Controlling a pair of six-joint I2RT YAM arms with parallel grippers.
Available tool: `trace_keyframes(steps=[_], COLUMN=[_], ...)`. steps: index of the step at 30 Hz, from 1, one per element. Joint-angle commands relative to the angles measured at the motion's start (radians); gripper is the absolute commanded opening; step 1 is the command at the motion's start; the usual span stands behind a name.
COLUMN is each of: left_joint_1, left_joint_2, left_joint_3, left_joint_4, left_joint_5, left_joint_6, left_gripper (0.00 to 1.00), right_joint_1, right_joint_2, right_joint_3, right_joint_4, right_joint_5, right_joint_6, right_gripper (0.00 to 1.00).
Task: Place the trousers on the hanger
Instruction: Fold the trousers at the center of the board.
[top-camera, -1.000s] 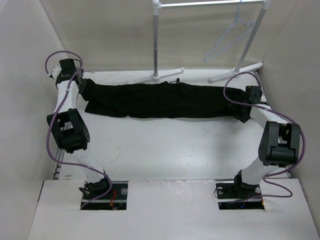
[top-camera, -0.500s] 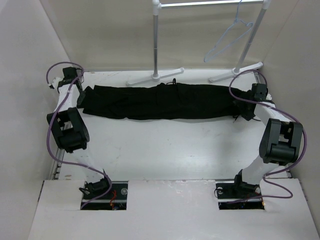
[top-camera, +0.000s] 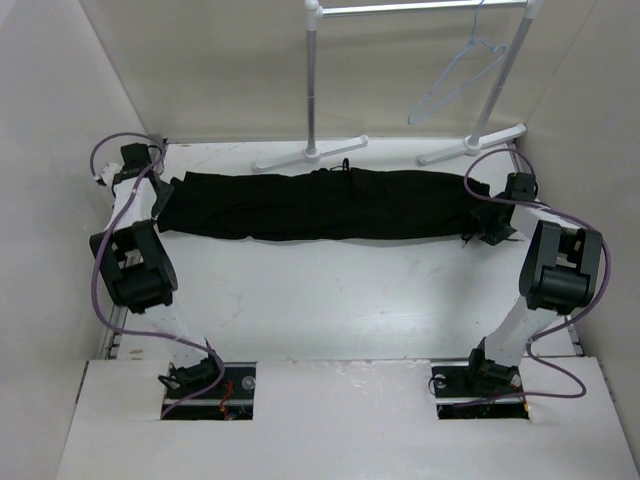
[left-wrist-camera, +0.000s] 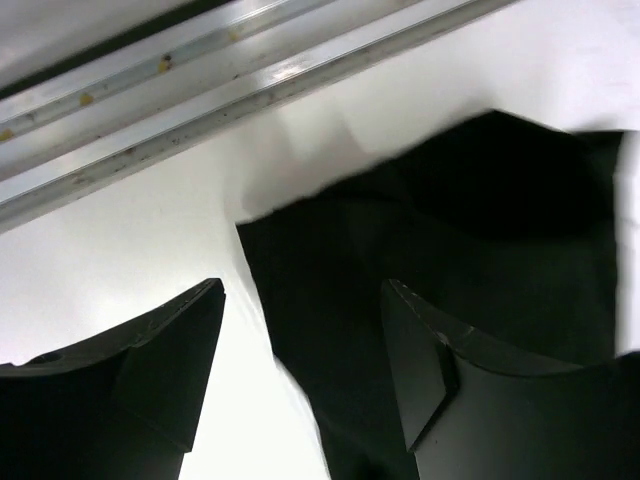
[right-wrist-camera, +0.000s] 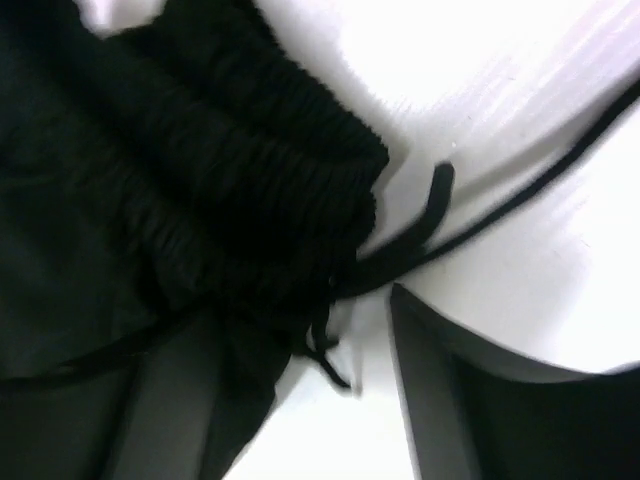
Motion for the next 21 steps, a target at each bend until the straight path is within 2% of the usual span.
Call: trace_keyframes(steps=[1,5,7,9,13,17,21], left_joint_1=[-0.035,-0.061,-0.049,-0.026,-0.050,-0.074,-0.074], left_joint_2=[-0.162,-0.219,-0.210,-0.168,0.046,0.240,0.327], left_joint_3=[-0.030,-0.053,-0.056,-0.032,0.178,0.418,0.527], left_joint_4=[0.067,0.058,0.049,0.044,0.030,-0.053,-0.077], left_joint_5=[-0.026,-0.104,-0.121,-0.072,0.110,0.106,0.092], left_joint_6=[-0.006,-0.002,0.001,-0.003,0.056,0.090,0.121], left_gripper=[0.62,0.62,0.62,0.62,0.61,0.61,0.59], right_joint_1=[0.011,0.009,0.013,0.013,0.002,-0.003,-0.001], right_joint_2=[0.033,0.036,0.026,0.012,-0.025,-0.045,-0.065], right_joint_3=[0.064,0.061,0.058,0.053,0.027,0.012,-0.011], right_joint_4=[0.036,0.036,0.030,0.026,0.018,0.012,0.012], right_joint_5=[-0.029,-0.009,0.011,0.022,0.045,0.045,0.047], right_joint_6=[0.043,0.056,0.056,0.052,0.043,0.029,0.020], right_gripper=[0.58,0.28,0.18,0.13,0.10,0.10,0.11])
